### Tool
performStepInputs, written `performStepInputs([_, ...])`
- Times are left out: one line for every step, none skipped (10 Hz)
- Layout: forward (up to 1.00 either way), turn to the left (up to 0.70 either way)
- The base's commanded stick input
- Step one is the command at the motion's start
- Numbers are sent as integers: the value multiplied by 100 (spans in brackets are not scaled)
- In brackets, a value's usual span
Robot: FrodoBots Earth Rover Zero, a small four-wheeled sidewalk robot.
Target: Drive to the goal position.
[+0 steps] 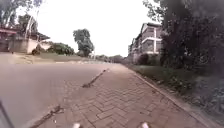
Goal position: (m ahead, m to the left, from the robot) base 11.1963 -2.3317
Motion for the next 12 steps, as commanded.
performStepInputs([50,0])
performStepInputs([50,0])
performStepInputs([50,0])
performStepInputs([50,0])
performStepInputs([50,0])
performStepInputs([50,0])
performStepInputs([50,0])
performStepInputs([50,0])
performStepInputs([50,0])
performStepInputs([50,0])
performStepInputs([50,0])
performStepInputs([50,0])
